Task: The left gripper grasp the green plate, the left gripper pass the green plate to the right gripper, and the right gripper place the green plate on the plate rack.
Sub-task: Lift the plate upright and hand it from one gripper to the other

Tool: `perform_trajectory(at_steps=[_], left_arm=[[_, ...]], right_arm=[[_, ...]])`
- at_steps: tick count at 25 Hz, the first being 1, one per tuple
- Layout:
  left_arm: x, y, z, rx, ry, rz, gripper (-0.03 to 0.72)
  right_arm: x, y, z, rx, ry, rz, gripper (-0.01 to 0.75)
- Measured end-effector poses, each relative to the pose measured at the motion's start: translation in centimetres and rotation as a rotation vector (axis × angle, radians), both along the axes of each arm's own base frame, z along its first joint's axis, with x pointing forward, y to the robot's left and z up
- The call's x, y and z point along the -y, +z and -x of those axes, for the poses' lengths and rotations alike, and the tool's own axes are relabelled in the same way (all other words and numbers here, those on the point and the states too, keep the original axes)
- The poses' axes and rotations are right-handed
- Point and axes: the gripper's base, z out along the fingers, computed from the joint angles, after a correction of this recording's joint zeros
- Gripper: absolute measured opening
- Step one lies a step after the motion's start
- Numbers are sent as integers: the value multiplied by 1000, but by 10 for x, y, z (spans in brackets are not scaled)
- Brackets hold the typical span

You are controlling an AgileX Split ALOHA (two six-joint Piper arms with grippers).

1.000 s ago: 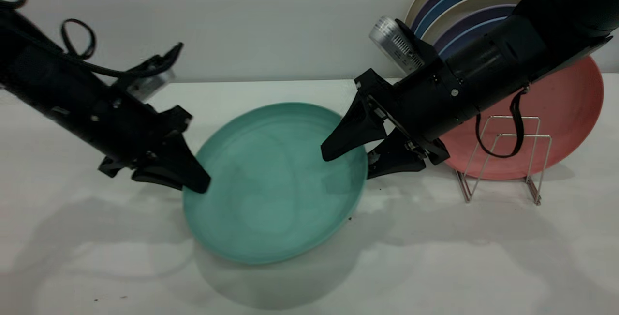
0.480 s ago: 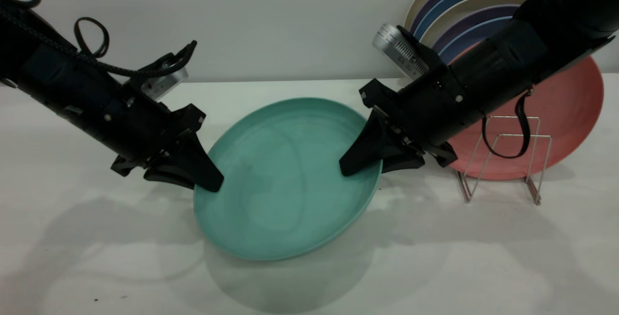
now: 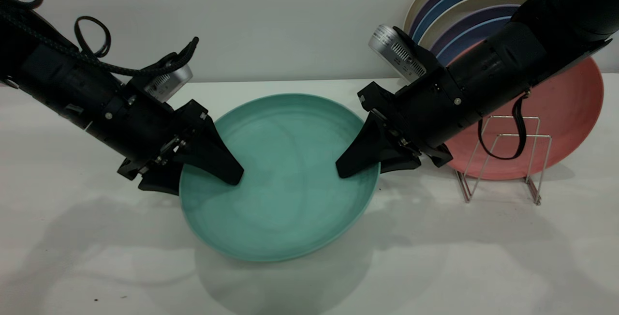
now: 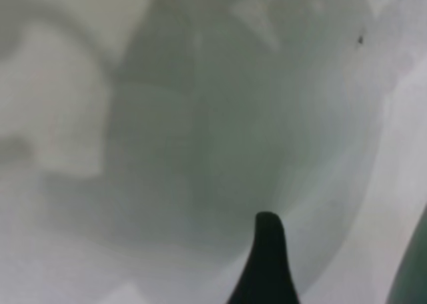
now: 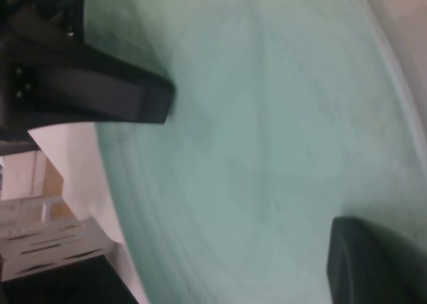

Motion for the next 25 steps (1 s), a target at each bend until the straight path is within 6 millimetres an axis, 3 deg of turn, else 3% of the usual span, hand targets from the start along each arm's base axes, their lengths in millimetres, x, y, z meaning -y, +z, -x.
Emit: perform_trajectory(at_steps=[4, 13, 17, 25], left_arm=[[4, 4, 5, -38, -41, 57, 672], [4, 10, 5, -25, -134, 70, 596], [-3, 18, 7, -1, -197, 8, 589], [-19, 31, 6, 16, -197, -39, 589]], right_arm=[[3, -4, 1, 32, 43, 60, 68], [6, 1, 0, 158, 138, 111, 67], [10, 22, -3, 296, 207, 168, 67], [23, 98, -4, 695, 389, 364, 67]])
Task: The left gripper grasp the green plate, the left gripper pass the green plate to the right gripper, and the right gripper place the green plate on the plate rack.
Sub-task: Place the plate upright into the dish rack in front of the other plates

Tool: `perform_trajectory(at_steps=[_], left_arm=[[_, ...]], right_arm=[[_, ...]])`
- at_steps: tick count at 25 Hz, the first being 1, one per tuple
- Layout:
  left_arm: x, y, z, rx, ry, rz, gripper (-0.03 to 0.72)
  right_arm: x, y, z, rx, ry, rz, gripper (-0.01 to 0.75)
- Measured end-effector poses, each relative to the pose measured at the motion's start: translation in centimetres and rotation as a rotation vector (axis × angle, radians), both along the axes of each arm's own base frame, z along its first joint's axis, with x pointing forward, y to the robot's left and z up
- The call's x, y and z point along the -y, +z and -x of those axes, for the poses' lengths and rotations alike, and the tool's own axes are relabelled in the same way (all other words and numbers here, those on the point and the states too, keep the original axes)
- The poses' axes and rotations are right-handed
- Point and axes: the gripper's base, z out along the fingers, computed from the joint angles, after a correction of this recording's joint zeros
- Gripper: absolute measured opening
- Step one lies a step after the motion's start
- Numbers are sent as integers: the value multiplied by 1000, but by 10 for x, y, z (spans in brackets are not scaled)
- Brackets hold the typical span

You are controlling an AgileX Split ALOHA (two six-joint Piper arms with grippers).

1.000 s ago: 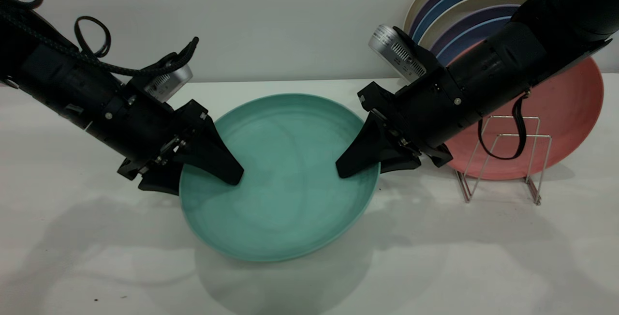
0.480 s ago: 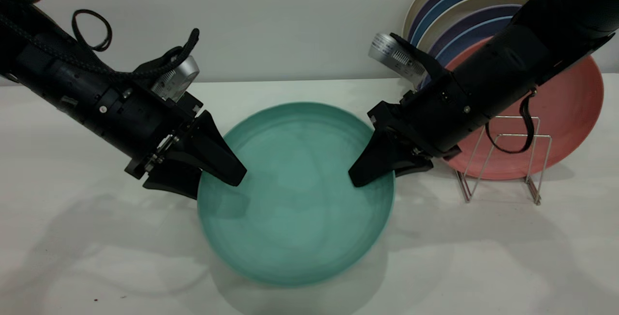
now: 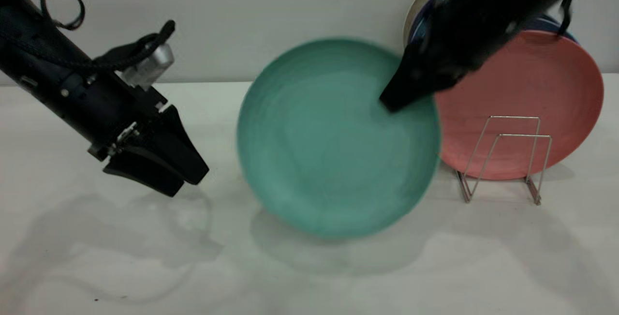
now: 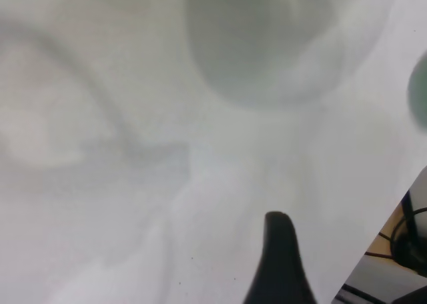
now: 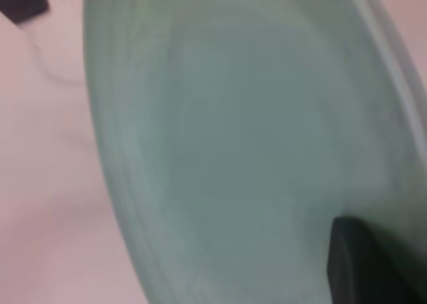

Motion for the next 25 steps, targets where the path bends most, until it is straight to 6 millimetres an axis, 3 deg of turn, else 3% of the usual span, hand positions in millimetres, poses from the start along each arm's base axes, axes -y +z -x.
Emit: perform_trajectory(at_steps=[5, 10, 17, 25], left_arm=[[-4, 7, 0, 13, 4, -1, 589], [-4, 7, 0, 13, 2, 0, 589], [-4, 7, 0, 12, 2, 0, 589], [-4, 7, 0, 12, 2, 0, 589]], right_arm=[[16, 55, 8, 301, 152, 211, 67], [41, 84, 16, 448, 271, 463, 67], [79, 91, 8, 462, 152, 534, 67], [107, 93, 2, 477, 78, 566, 67]])
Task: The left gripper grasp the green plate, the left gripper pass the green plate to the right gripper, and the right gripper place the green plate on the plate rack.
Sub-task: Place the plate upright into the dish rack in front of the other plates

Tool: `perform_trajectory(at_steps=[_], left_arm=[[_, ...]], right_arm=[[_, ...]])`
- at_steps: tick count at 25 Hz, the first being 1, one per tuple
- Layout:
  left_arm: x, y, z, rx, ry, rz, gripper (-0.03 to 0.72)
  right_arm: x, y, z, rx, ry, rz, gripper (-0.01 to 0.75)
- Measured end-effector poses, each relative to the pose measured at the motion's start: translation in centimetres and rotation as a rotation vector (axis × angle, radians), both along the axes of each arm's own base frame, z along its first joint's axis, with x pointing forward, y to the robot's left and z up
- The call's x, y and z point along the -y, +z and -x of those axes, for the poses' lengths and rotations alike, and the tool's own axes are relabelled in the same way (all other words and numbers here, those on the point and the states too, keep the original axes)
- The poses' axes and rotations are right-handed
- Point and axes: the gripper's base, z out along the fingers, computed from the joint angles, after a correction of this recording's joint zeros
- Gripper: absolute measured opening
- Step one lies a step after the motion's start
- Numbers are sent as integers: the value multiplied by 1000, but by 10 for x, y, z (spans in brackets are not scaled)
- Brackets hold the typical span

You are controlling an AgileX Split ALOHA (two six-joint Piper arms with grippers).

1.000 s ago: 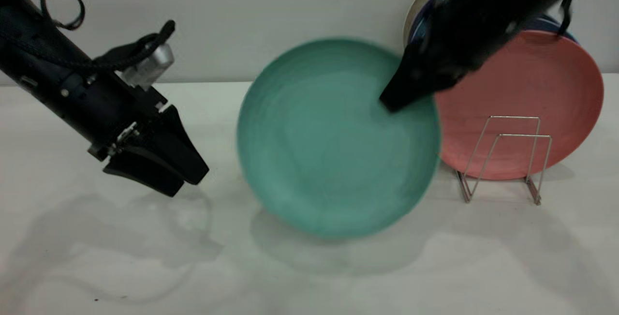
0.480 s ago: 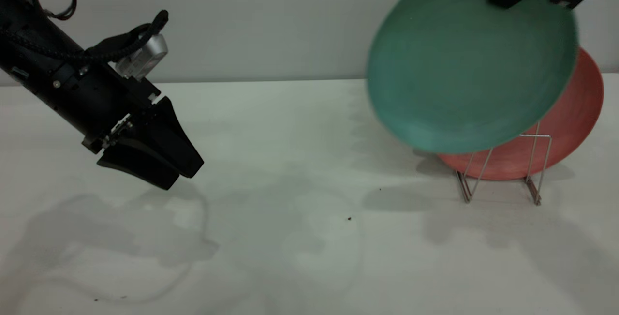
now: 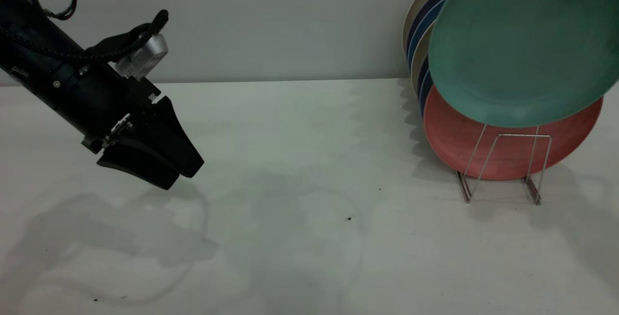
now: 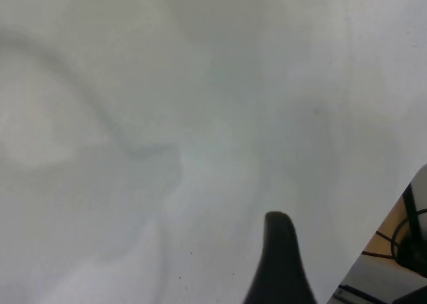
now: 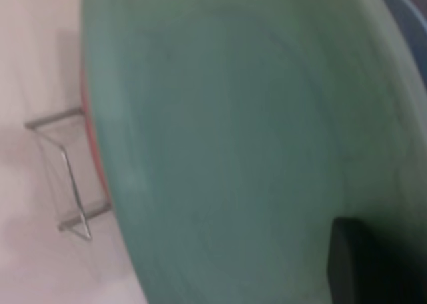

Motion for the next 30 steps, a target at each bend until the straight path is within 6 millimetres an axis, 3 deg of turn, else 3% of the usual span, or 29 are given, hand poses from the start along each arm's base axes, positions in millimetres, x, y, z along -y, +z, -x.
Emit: perform_trajectory(at_steps=[13, 24, 30], left_arm=[[0, 0, 0, 2, 1, -1, 589], [0, 0, 0, 2, 0, -1, 589], [0, 0, 0, 2, 0, -1, 589]], right_arm=[[-1, -7, 0, -51, -12, -41, 67], [-2, -30, -7, -113, -16, -45, 78], [-3, -32, -6, -141, -13, -47, 157]])
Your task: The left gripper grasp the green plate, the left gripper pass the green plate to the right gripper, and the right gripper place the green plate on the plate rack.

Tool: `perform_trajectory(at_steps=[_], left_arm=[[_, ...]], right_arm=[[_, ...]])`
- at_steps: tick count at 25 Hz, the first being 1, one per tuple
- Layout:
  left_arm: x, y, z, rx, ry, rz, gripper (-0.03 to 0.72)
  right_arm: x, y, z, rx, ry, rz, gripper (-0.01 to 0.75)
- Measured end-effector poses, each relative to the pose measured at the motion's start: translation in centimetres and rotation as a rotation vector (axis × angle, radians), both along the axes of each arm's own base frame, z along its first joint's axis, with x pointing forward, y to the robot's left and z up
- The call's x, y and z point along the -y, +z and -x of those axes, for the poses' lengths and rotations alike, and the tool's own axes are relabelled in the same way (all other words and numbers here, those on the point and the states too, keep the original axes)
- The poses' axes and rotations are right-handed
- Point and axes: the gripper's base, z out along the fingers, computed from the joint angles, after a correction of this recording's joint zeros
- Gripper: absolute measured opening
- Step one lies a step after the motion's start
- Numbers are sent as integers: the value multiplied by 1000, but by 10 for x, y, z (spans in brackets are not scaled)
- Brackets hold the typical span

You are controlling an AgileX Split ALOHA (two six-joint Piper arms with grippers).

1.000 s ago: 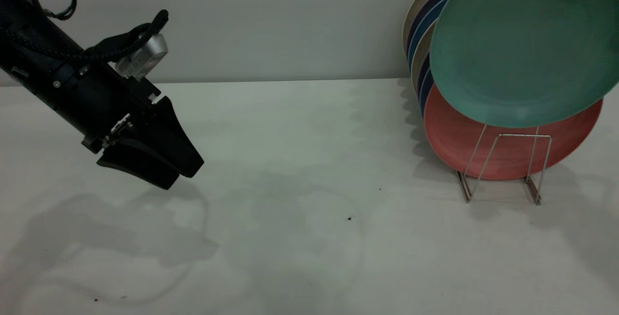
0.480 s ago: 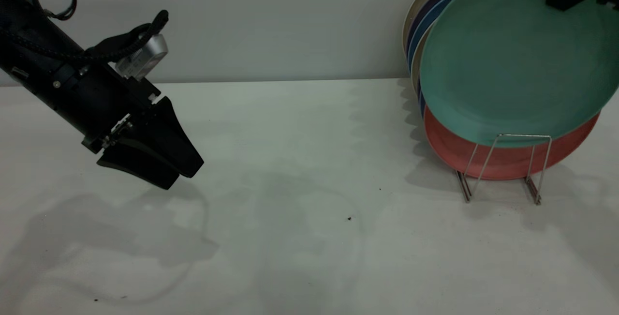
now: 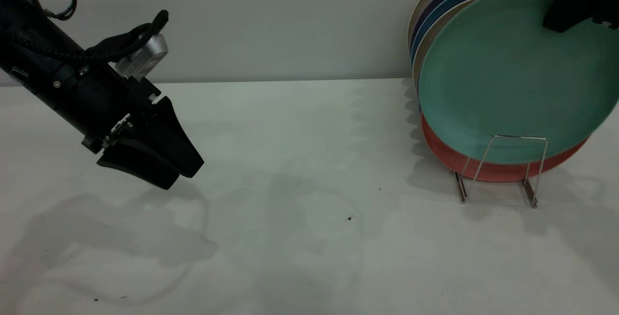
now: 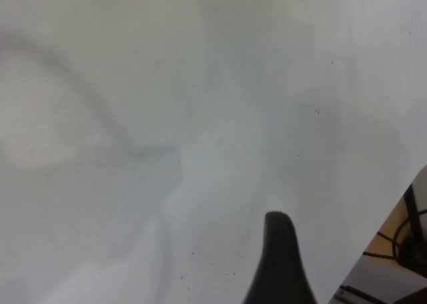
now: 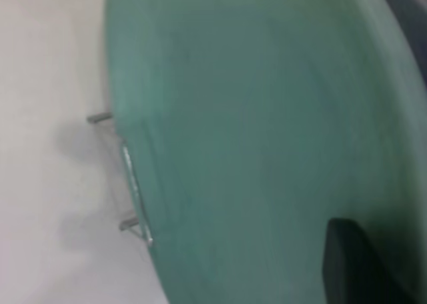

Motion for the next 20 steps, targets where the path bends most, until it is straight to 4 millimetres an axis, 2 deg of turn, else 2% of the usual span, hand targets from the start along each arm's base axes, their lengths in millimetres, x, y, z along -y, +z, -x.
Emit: perform_trajectory(at_steps=[6, 9, 12, 15, 17, 20], left_arm=[[0, 0, 0, 0, 0, 0, 589], [0, 0, 0, 0, 0, 0, 589], [0, 5, 0, 13, 0, 0, 589], [-3, 23, 0, 57, -3, -2, 589], [-8, 42, 3, 88, 0, -4, 589], [-17, 86, 14, 122, 20, -4, 589]], right_arm=[[0, -1, 1, -22, -23, -20, 347], [-1, 3, 6, -42, -30, -31, 385], [-3, 18, 18, -76, -31, -76, 392], [-10, 38, 39, -167, -44, -191, 392], [-15, 55, 58, -246, -73, -279, 392], [-17, 84, 92, -367, -154, -380, 392]])
